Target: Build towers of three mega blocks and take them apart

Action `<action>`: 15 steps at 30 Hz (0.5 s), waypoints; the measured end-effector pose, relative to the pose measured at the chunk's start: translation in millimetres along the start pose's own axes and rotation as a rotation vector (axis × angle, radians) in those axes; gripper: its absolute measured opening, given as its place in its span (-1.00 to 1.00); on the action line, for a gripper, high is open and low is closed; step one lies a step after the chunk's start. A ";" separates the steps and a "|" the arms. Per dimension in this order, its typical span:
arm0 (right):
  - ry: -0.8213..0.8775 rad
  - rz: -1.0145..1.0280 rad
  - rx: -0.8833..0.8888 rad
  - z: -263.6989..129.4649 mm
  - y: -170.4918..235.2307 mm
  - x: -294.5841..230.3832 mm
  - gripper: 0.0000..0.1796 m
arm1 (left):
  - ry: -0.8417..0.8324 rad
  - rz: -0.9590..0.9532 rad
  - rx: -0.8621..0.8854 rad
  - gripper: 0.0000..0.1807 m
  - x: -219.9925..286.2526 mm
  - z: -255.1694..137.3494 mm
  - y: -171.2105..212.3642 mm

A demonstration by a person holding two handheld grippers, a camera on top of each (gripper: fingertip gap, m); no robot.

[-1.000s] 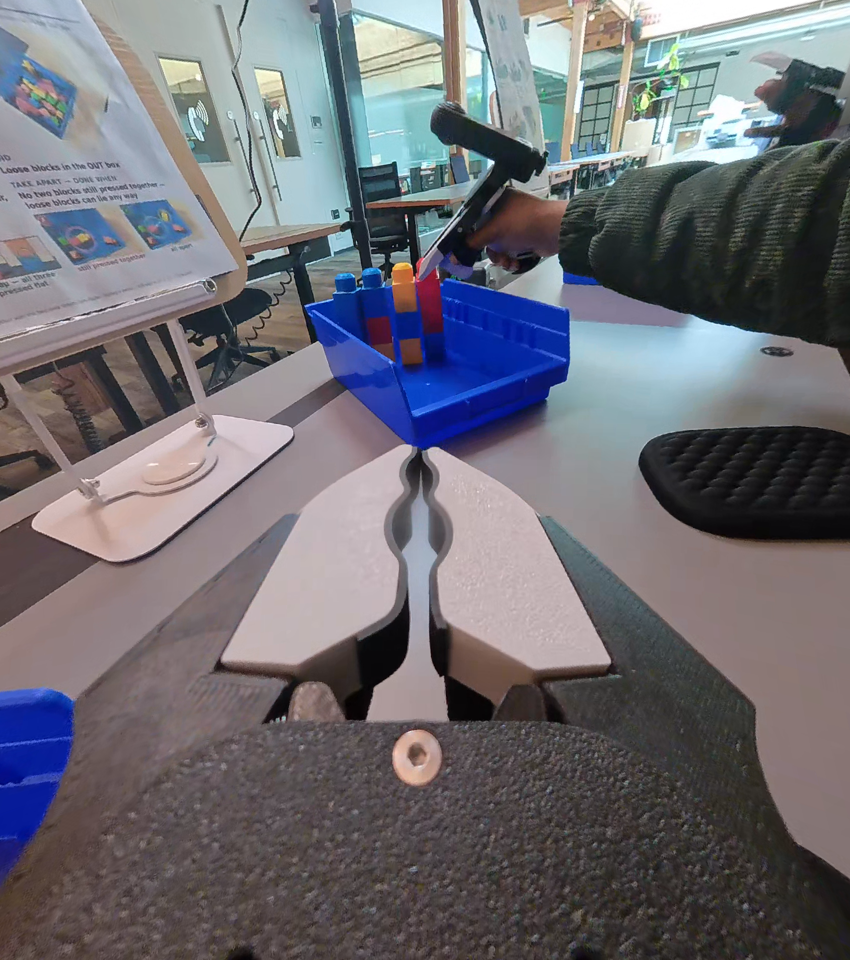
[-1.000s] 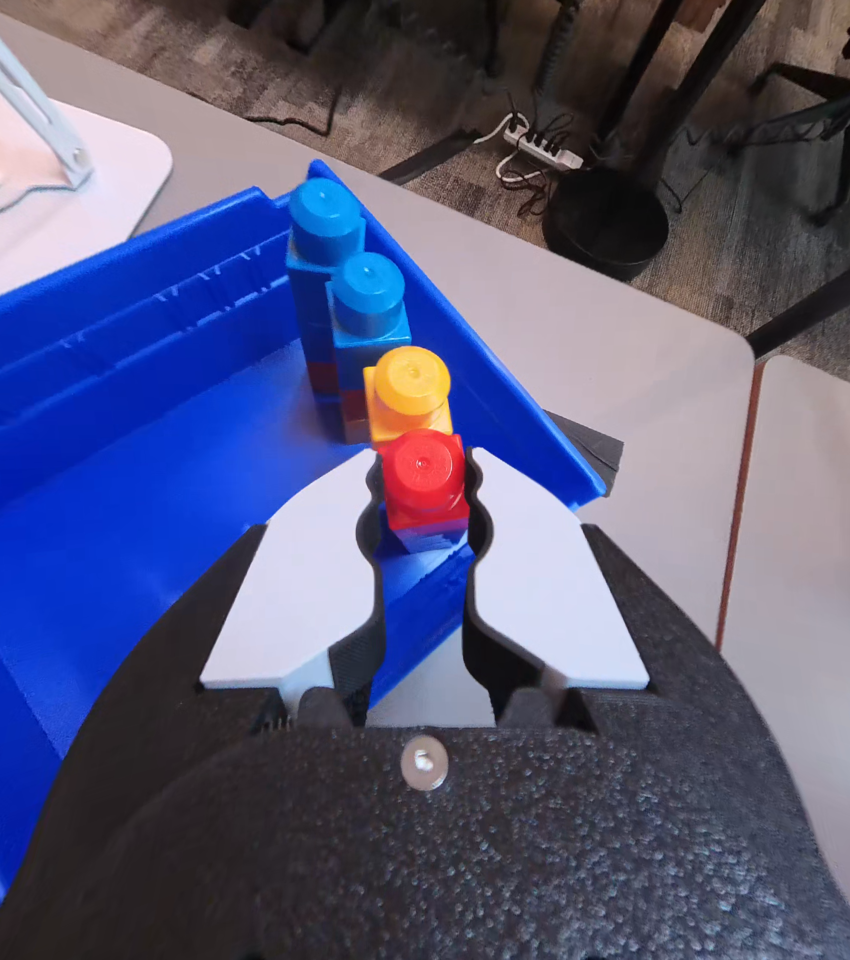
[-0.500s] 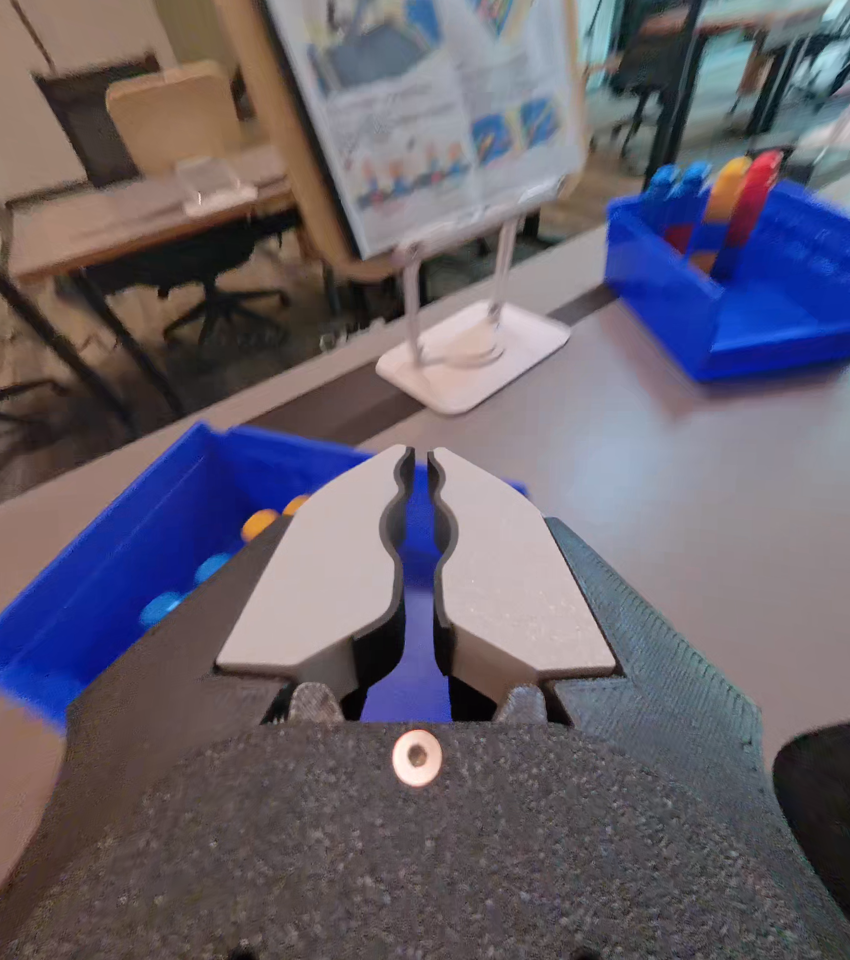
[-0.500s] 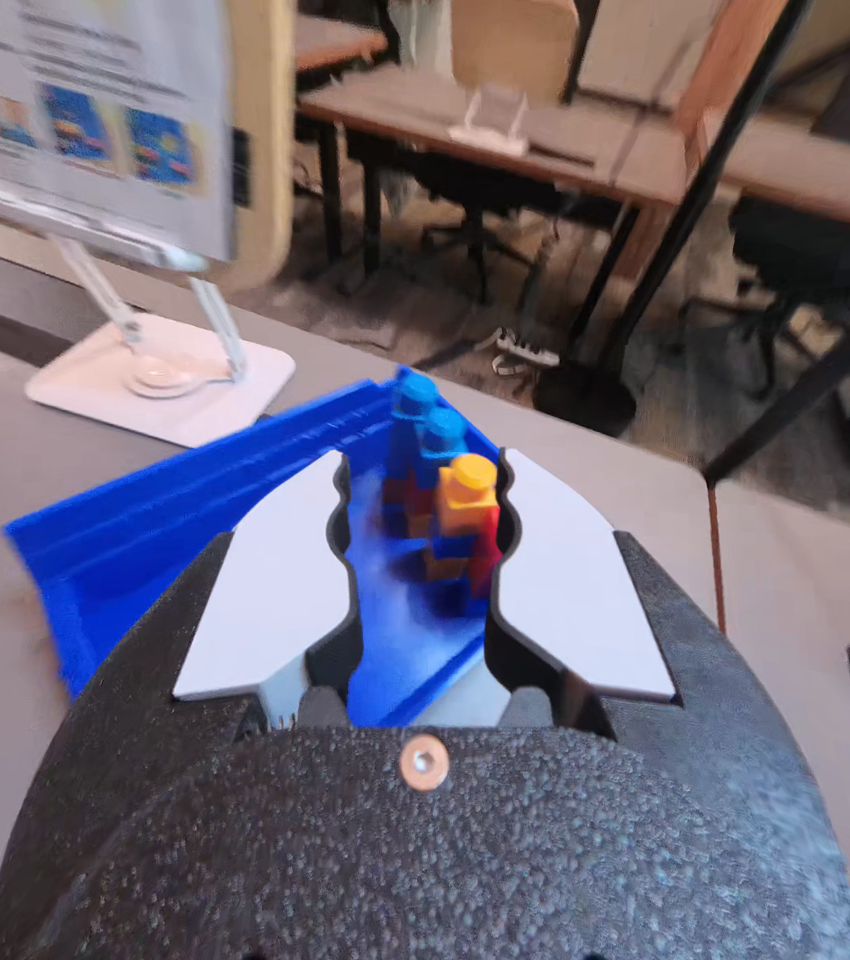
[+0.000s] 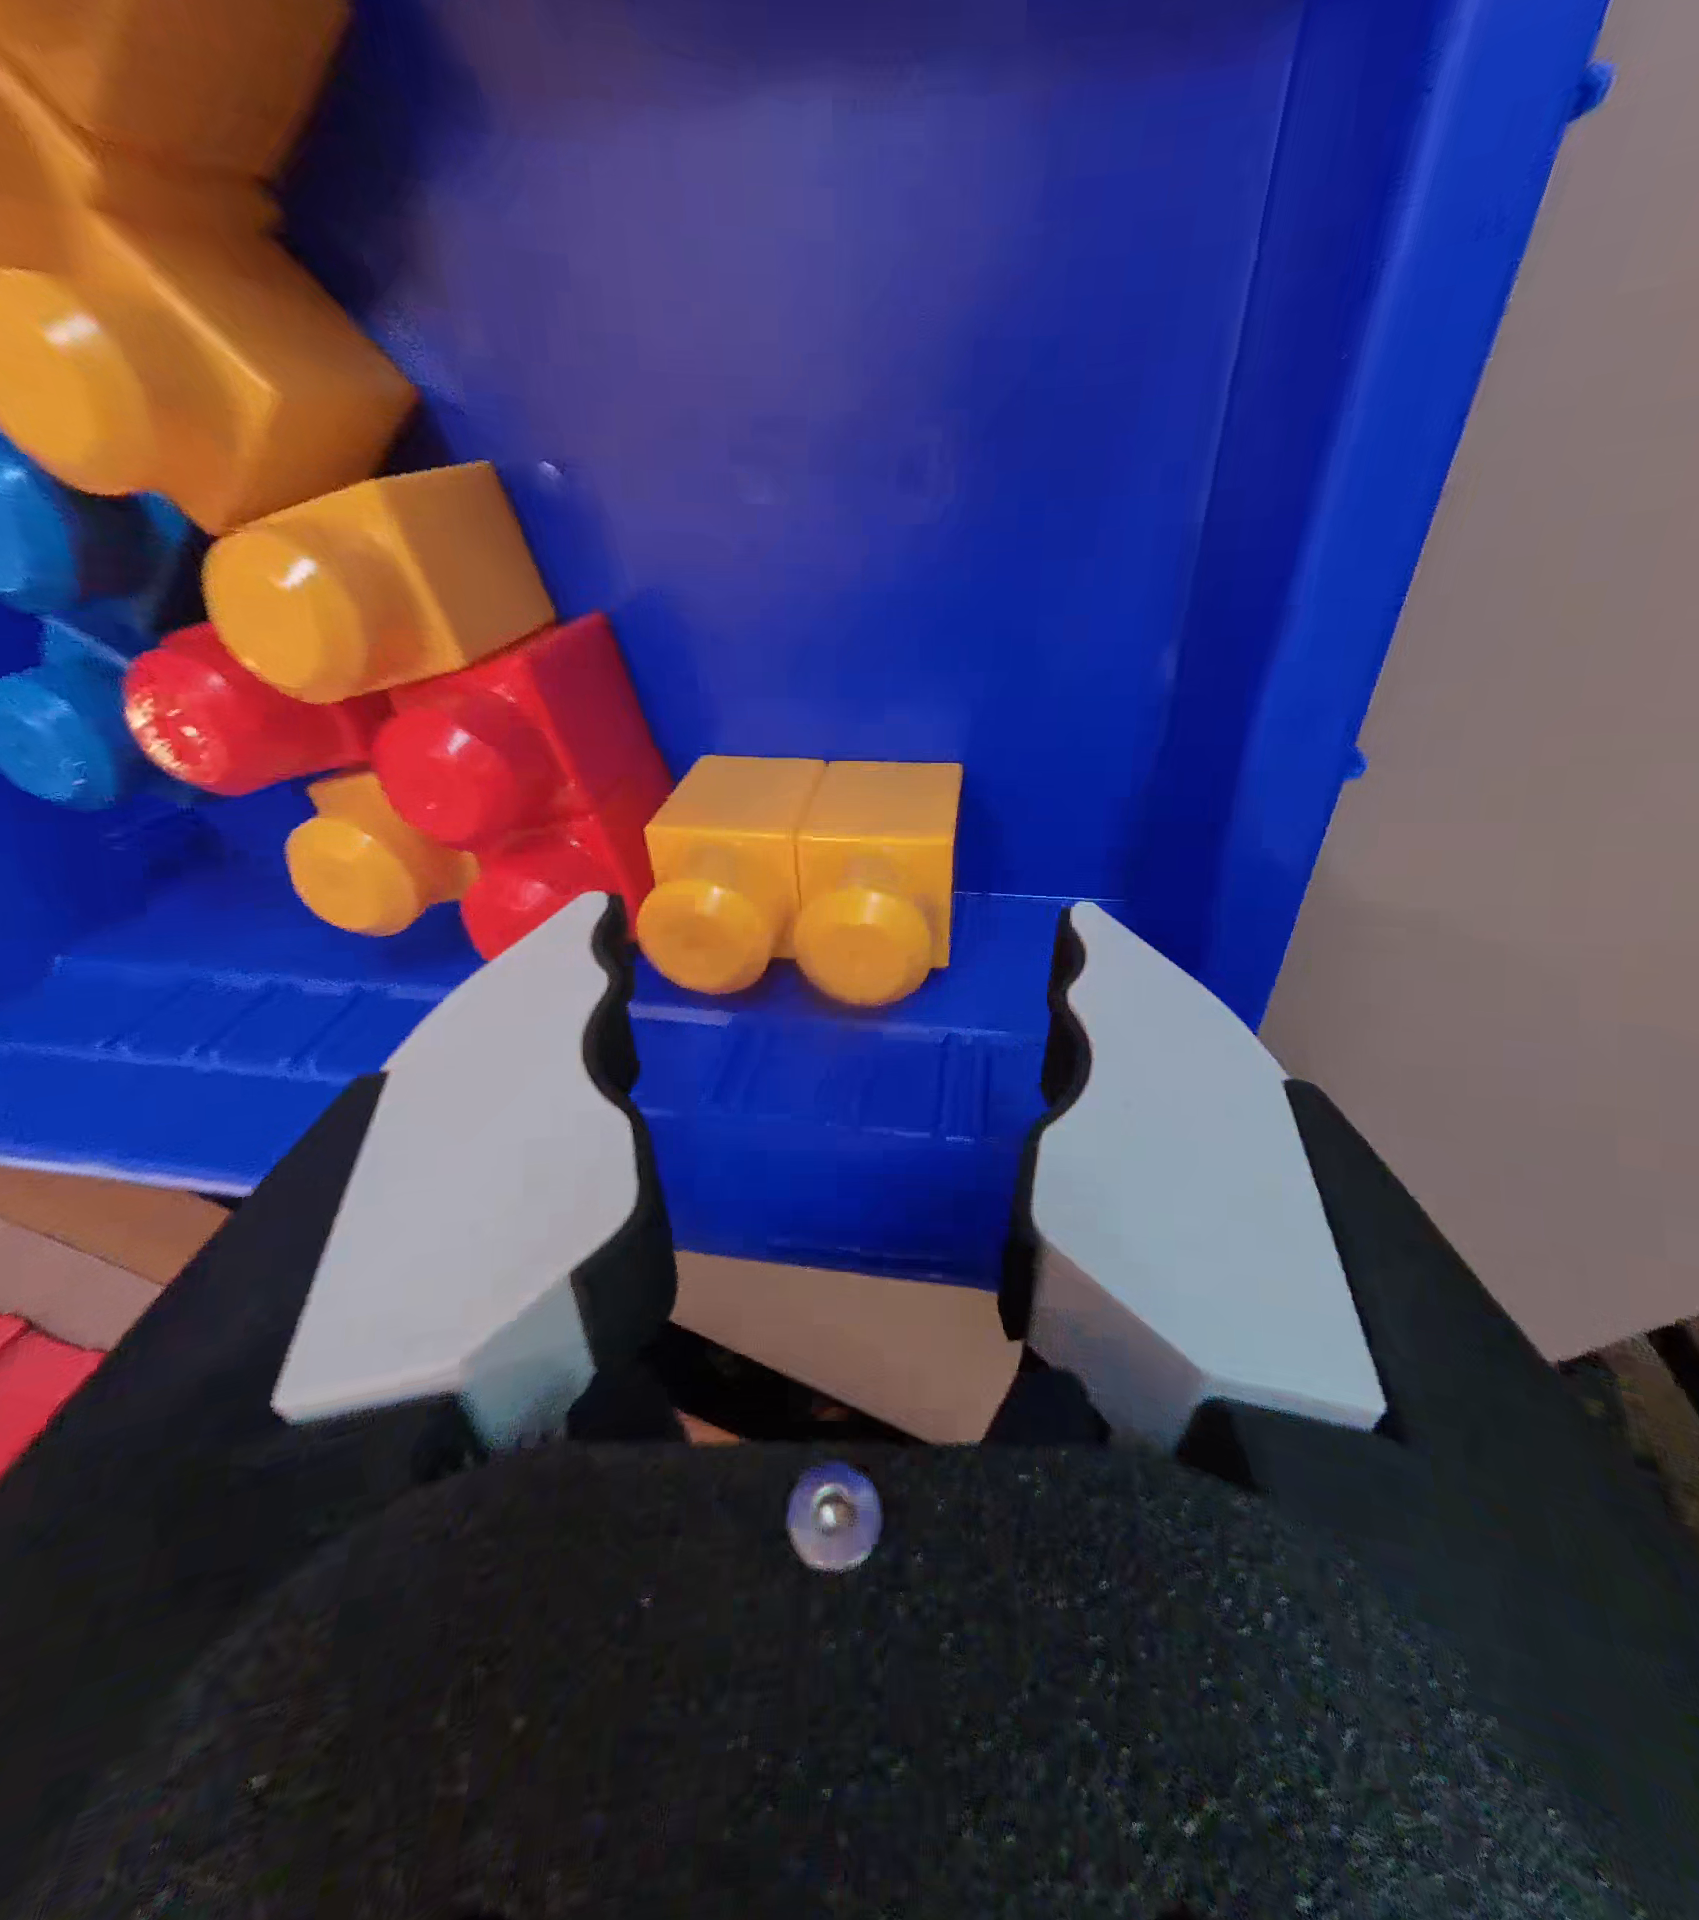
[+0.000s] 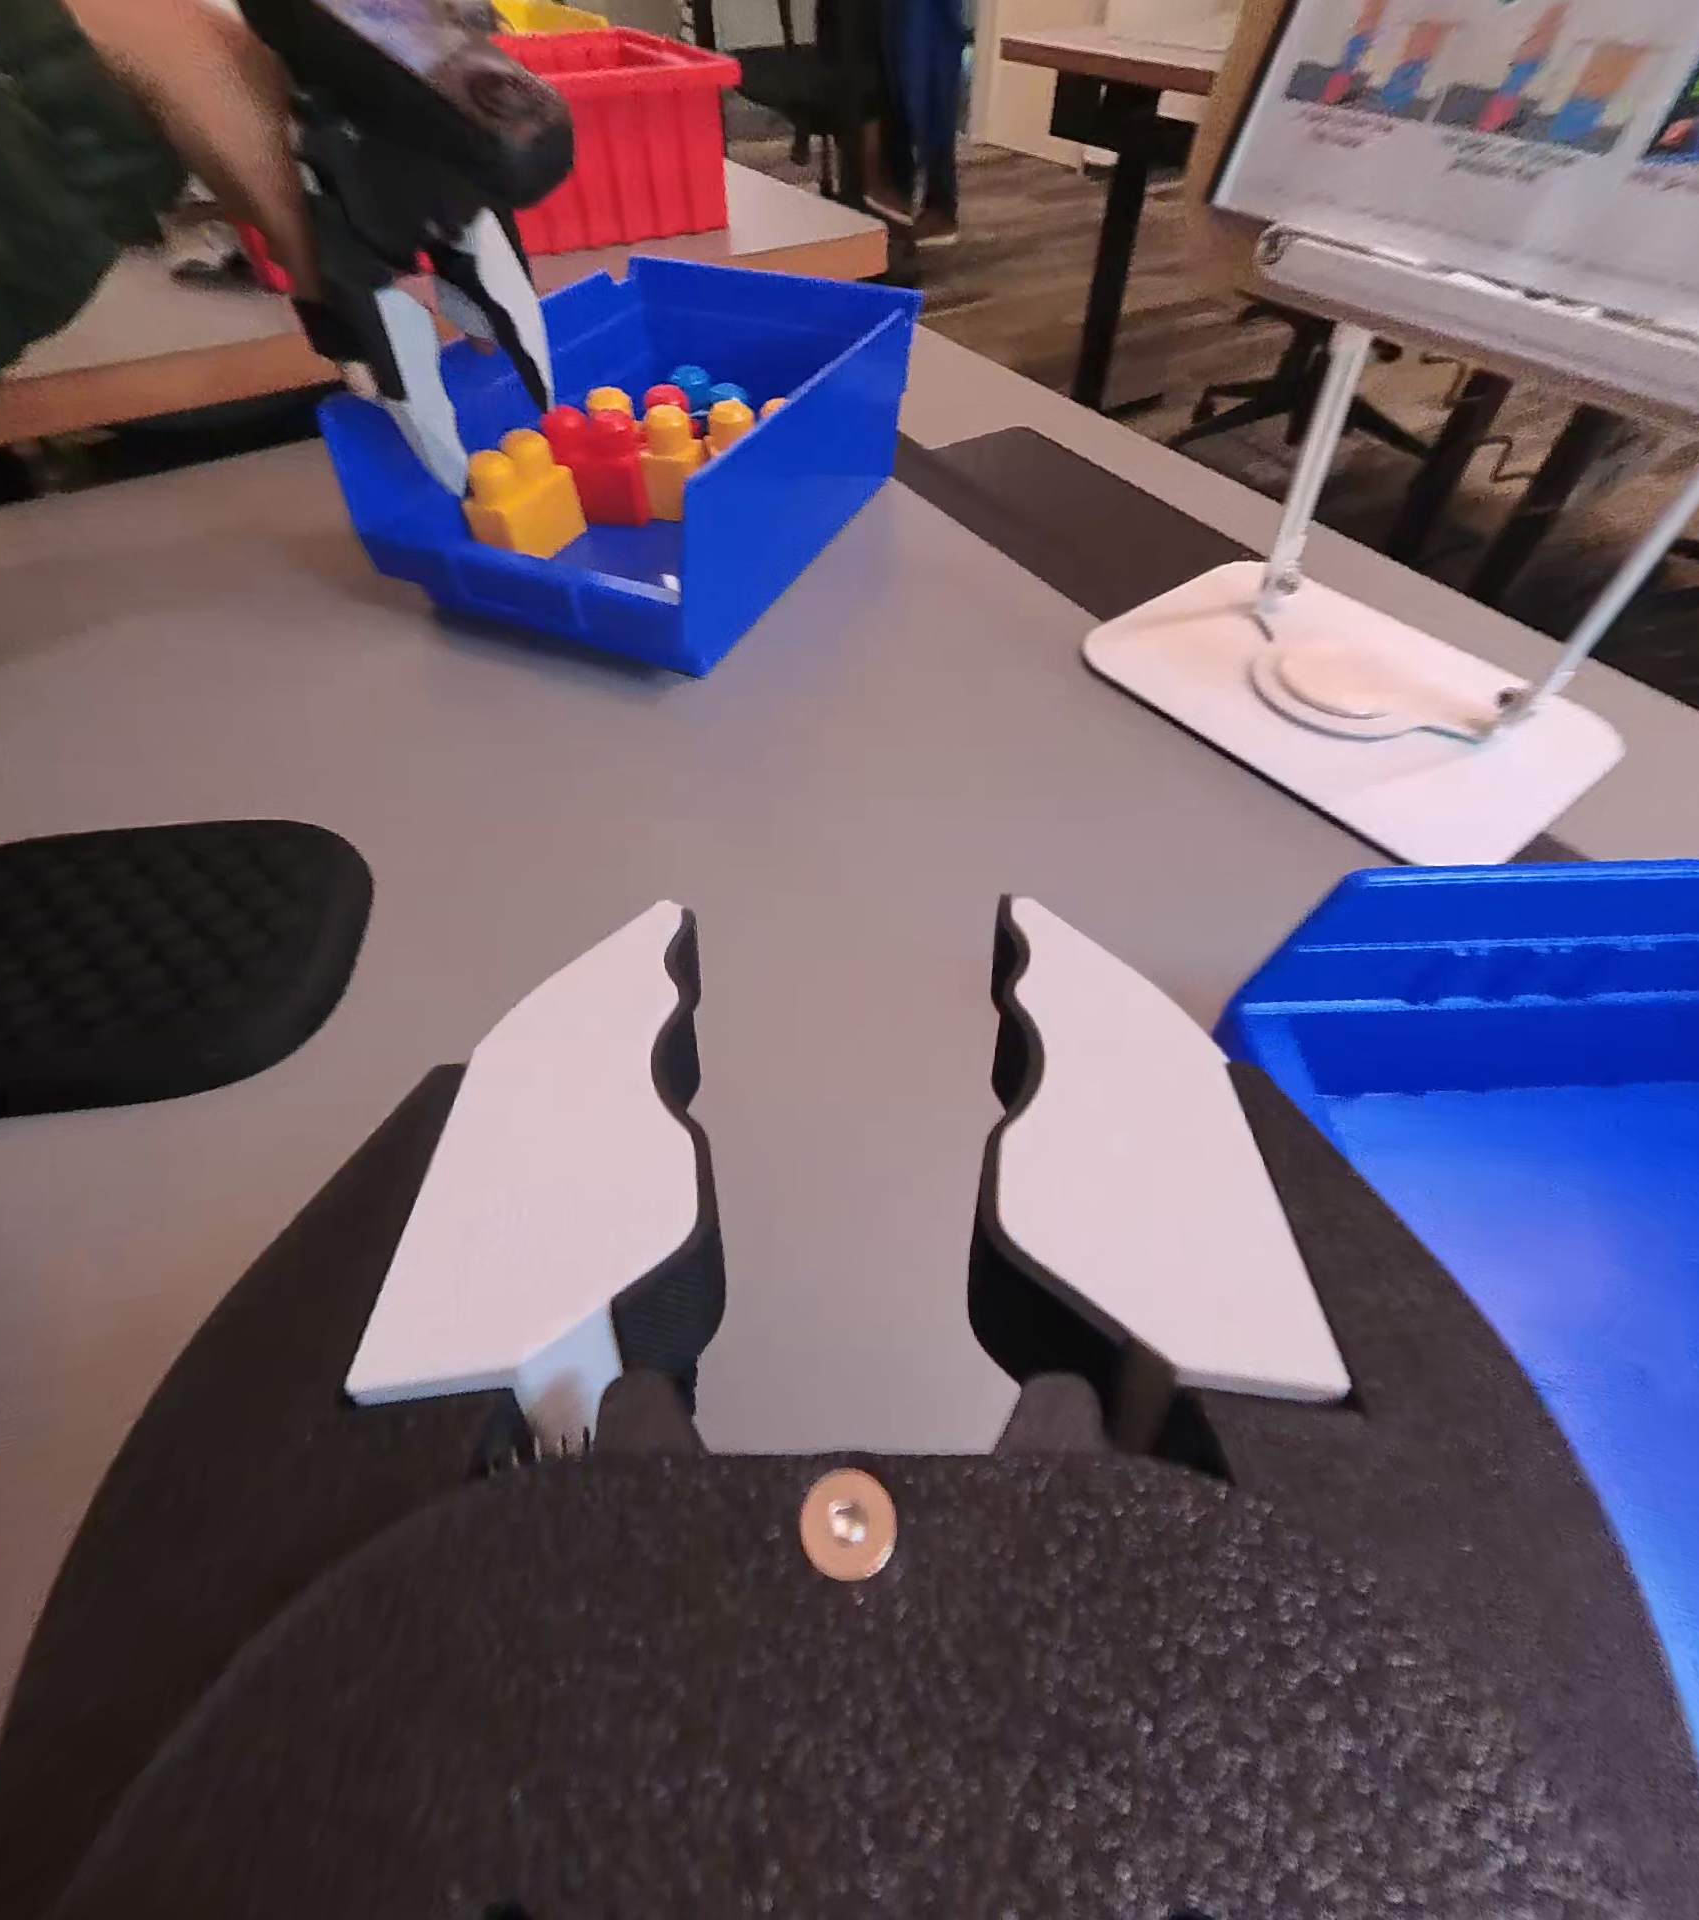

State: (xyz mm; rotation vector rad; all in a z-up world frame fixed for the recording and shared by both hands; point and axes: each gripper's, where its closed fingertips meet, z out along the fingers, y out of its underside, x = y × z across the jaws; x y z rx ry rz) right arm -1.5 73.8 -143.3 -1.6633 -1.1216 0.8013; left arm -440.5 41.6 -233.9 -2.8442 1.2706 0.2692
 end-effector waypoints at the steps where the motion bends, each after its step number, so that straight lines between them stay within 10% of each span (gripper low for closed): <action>1: -0.015 0.012 0.006 2.2 1.9 -3.6 -0.40 | 0.001 0.019 -0.037 -0.16 0.2 3.6 0.8; 8: -0.077 0.102 0.037 11.1 11.7 -9.7 -0.42 | -0.096 0.111 -0.383 -0.30 -16.7 30.3 25.1; 15: -0.101 0.103 0.041 11.6 18.4 -16.5 -0.44 | -0.134 0.229 -0.344 -0.32 -19.4 24.8 22.3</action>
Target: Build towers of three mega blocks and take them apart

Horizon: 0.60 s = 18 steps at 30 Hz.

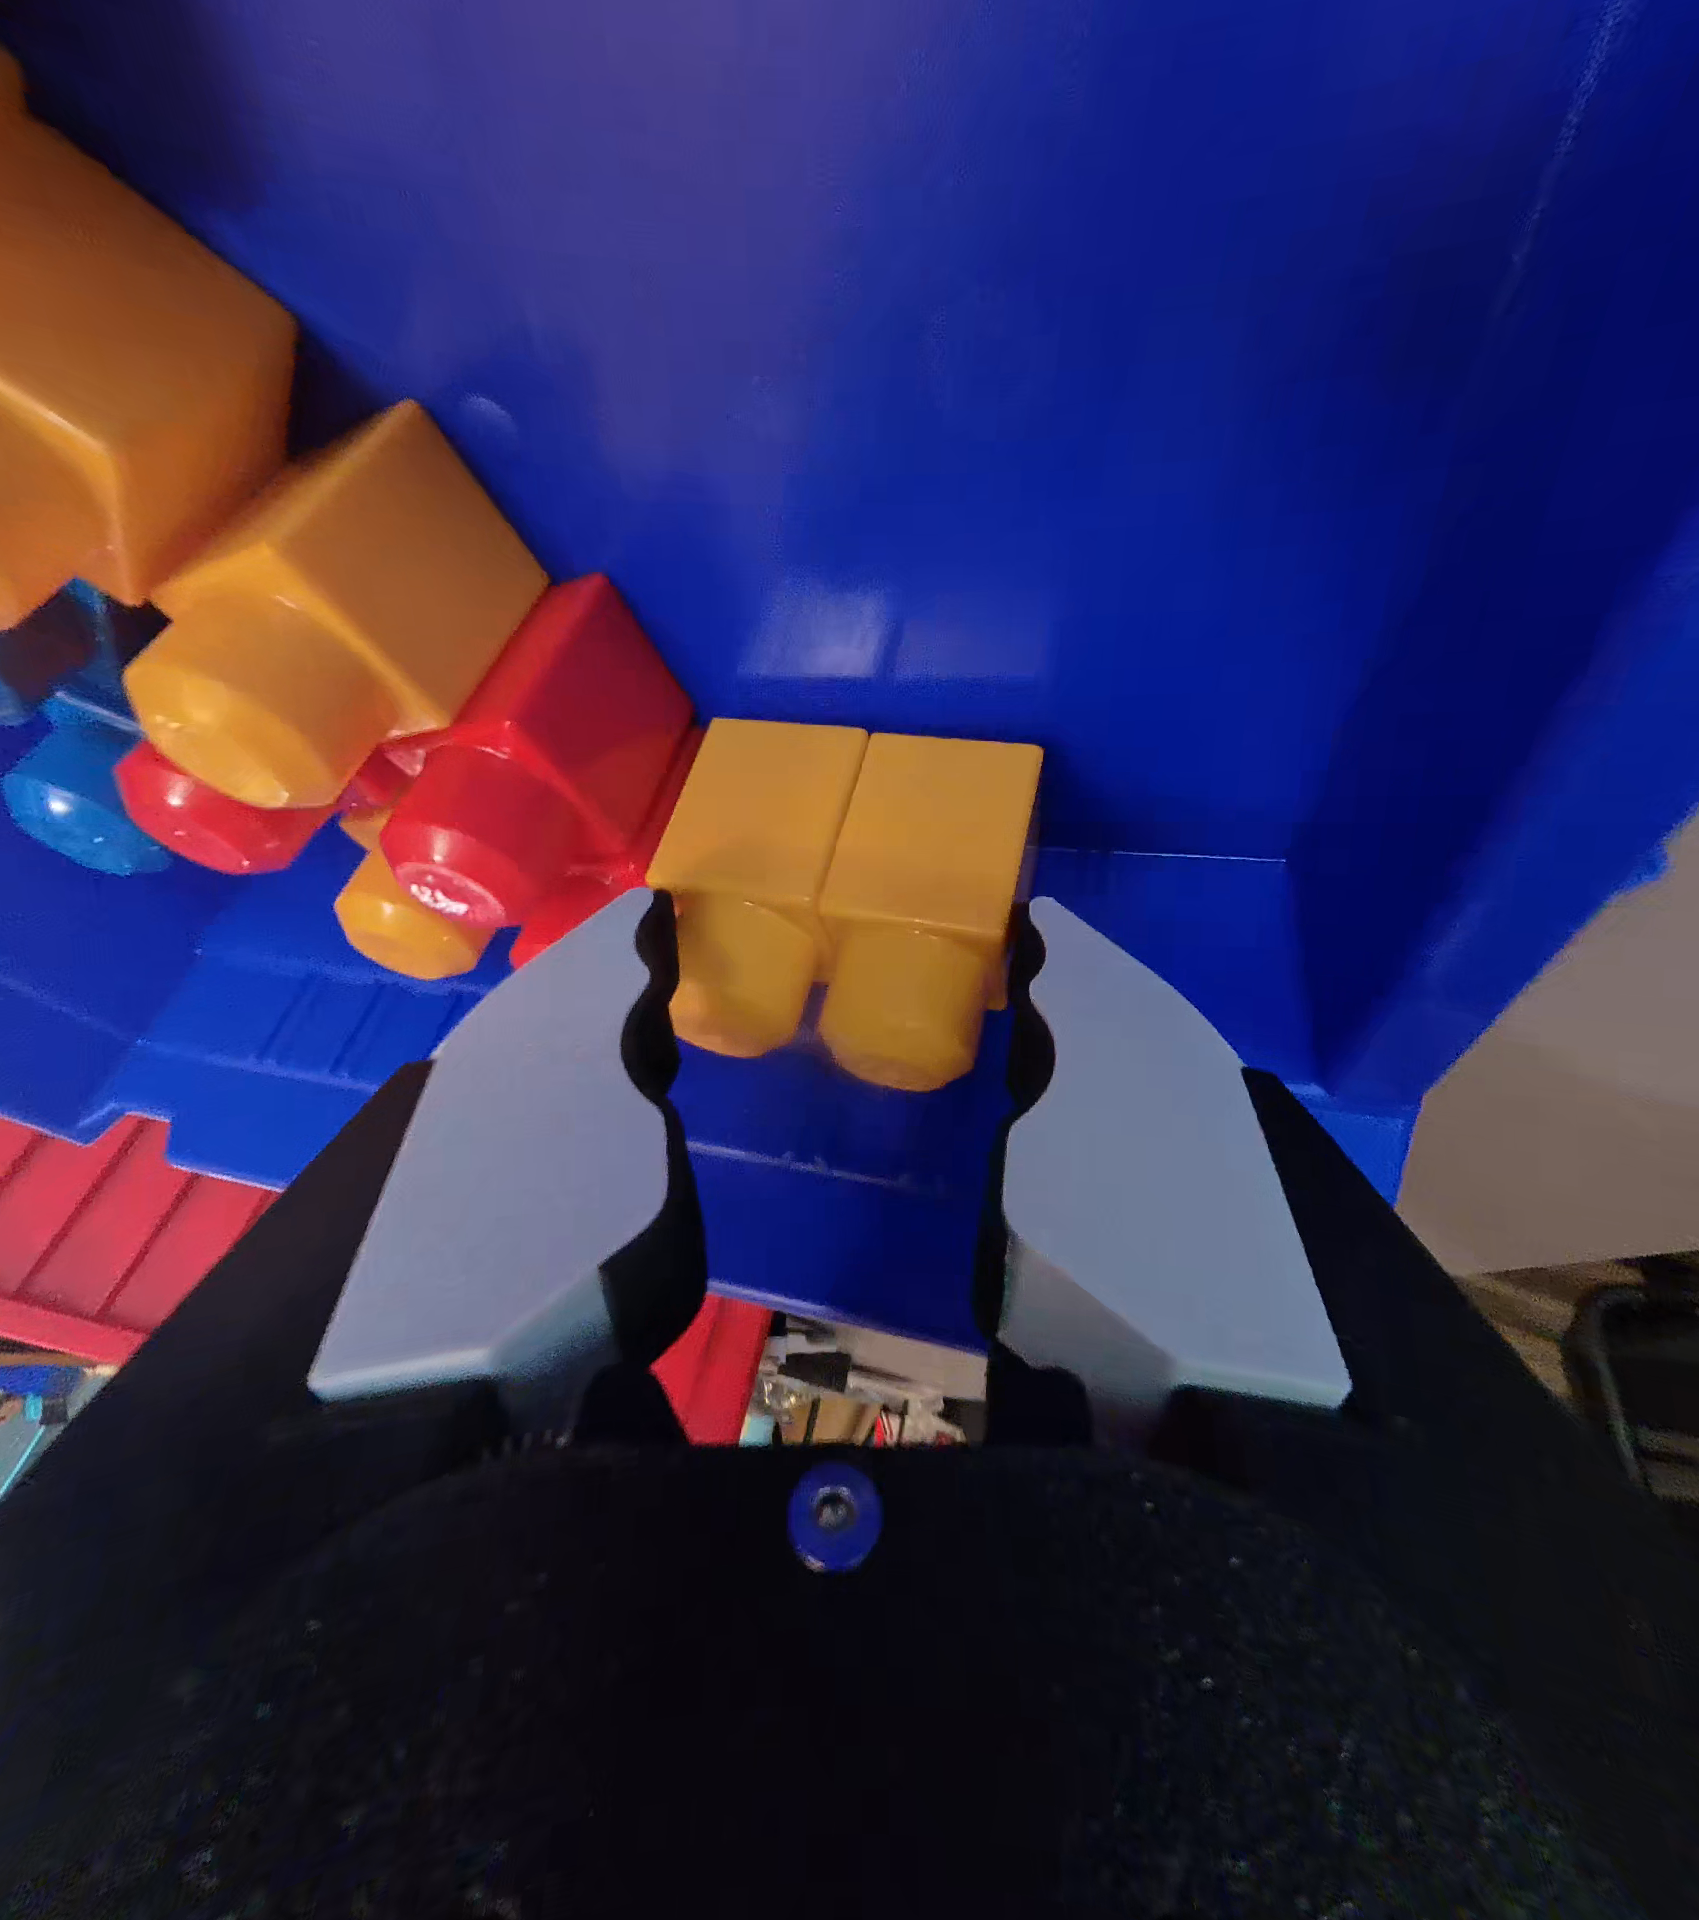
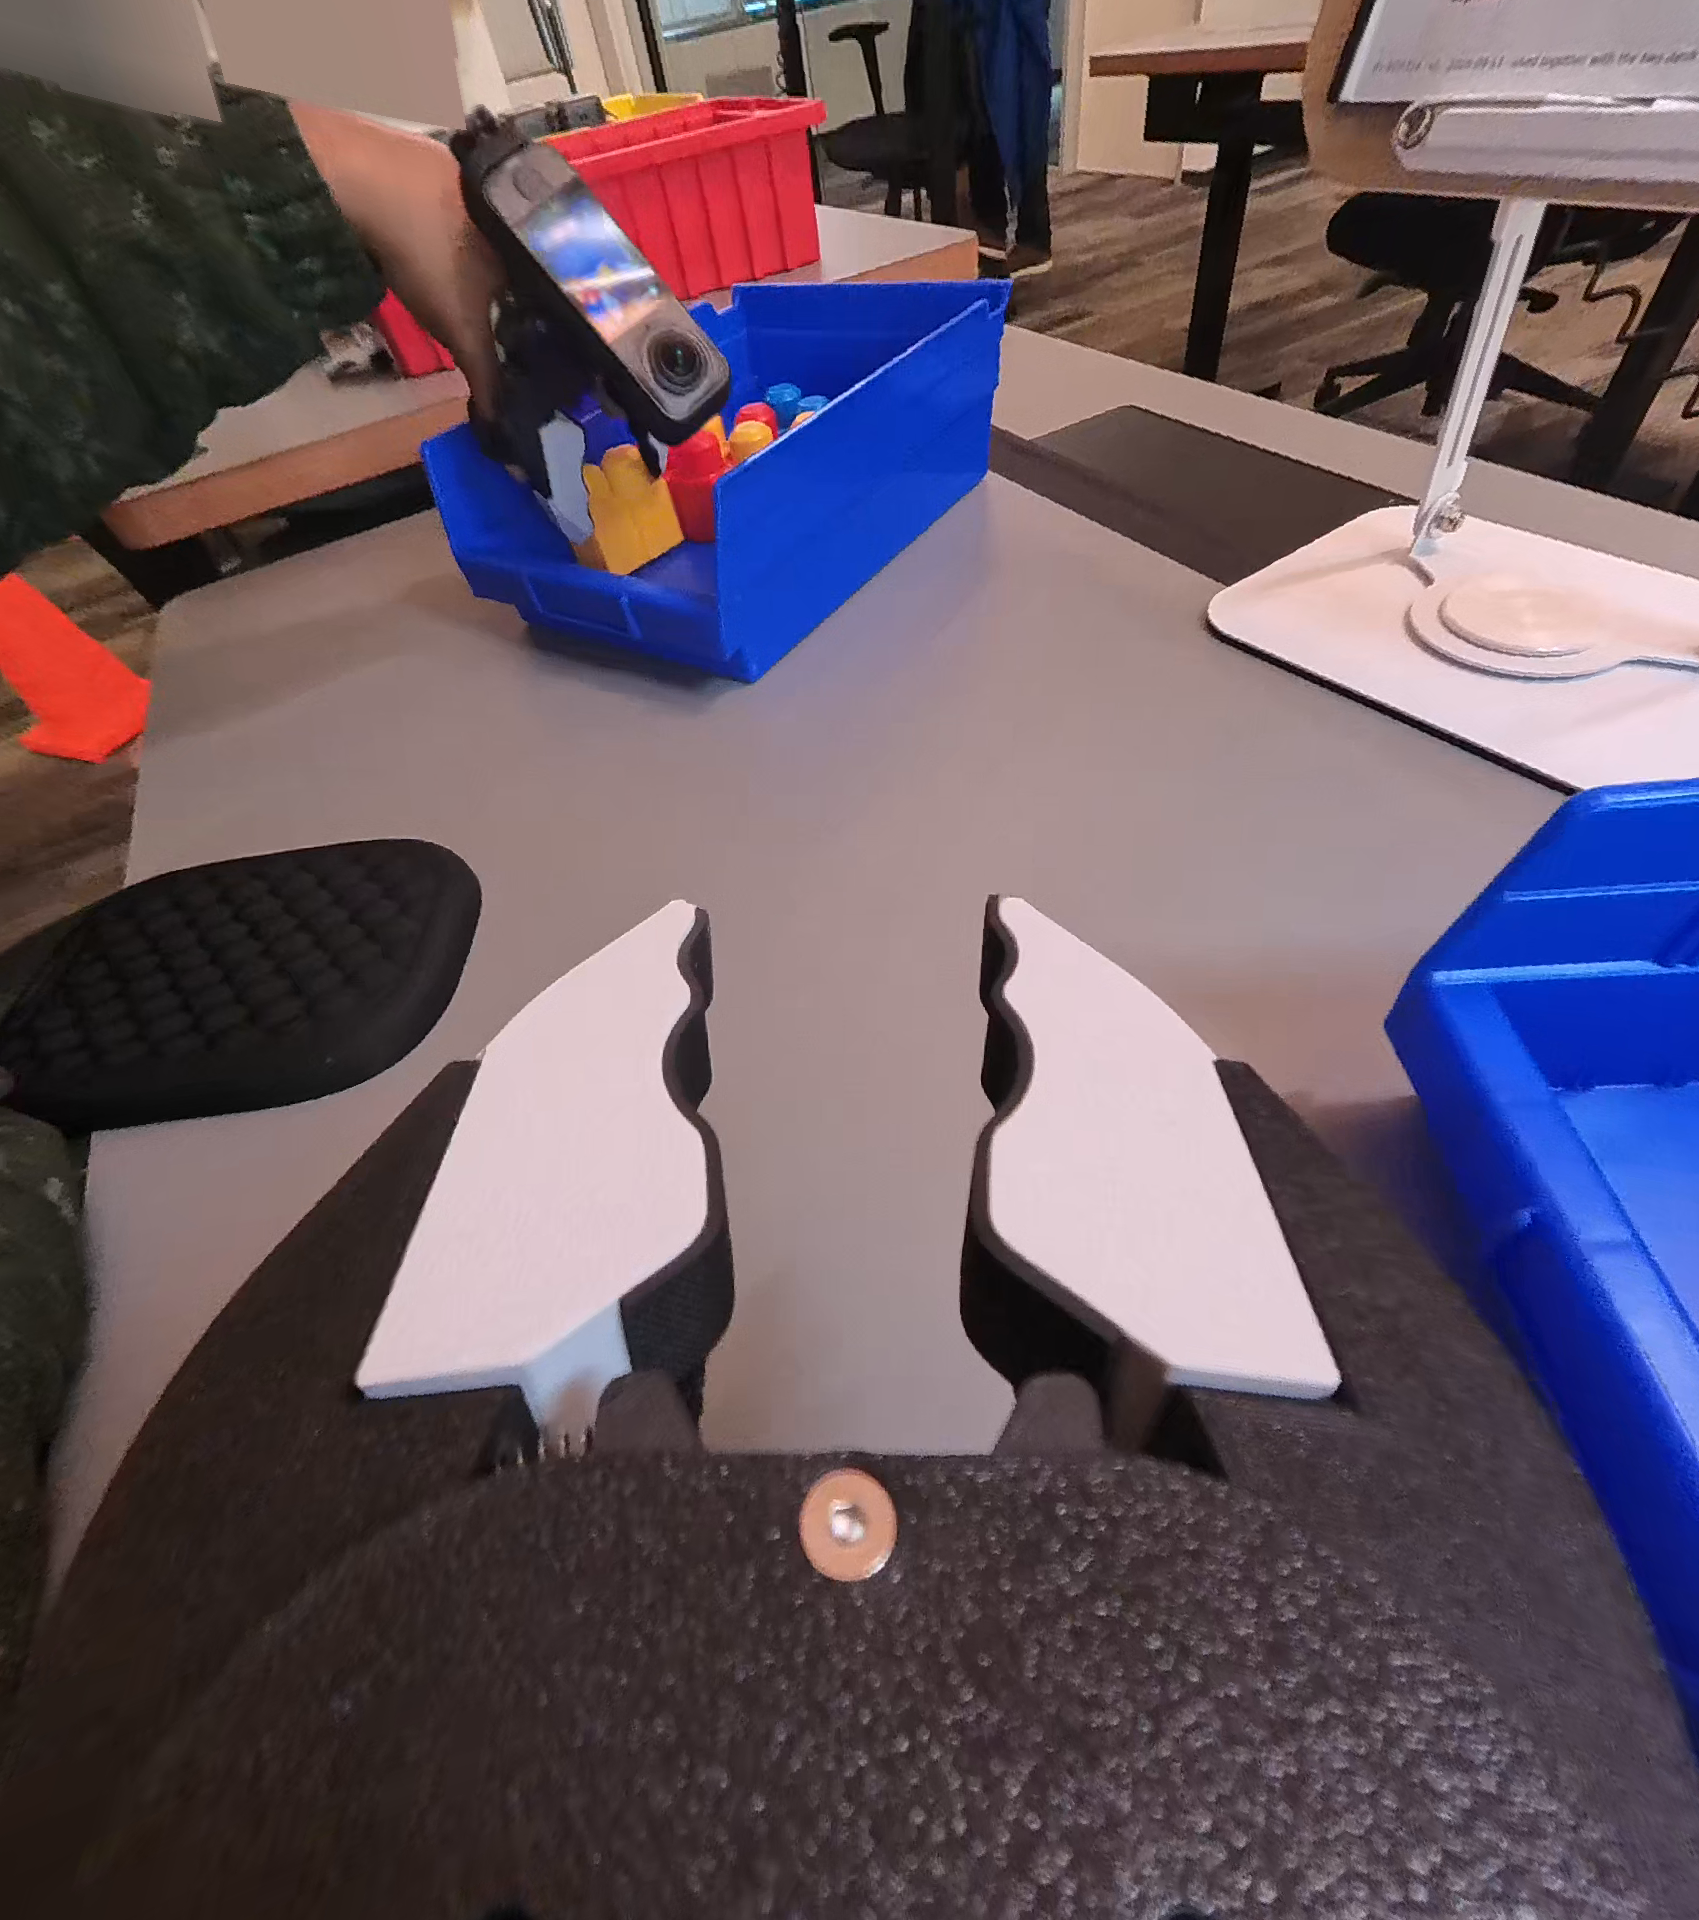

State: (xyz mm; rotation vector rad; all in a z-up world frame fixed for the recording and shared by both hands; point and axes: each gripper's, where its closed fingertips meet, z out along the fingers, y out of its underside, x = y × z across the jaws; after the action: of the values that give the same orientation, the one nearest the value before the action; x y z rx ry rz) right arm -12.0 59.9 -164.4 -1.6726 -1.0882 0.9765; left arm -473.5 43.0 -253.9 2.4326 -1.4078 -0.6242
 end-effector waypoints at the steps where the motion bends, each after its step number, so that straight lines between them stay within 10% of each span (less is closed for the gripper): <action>1: -0.003 -0.001 0.003 0.2 0.1 -0.7 -0.44 | -0.009 0.000 0.028 -0.32 0.5 -4.4 -0.2; 11: -0.134 -0.031 0.018 16.2 -9.2 -36.9 -0.44 | -0.176 0.232 0.633 -0.33 73.9 -153.9 -87.5; 18: -0.196 -0.141 -0.080 38.9 14.9 -54.8 -0.43 | -0.189 0.605 0.674 -0.32 176.6 -177.1 -196.3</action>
State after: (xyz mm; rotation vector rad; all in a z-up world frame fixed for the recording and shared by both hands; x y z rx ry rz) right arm -60.8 14.8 -182.2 -1.5633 -1.3726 1.0326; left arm -161.5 -11.1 -224.3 2.1768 -2.6208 -0.2508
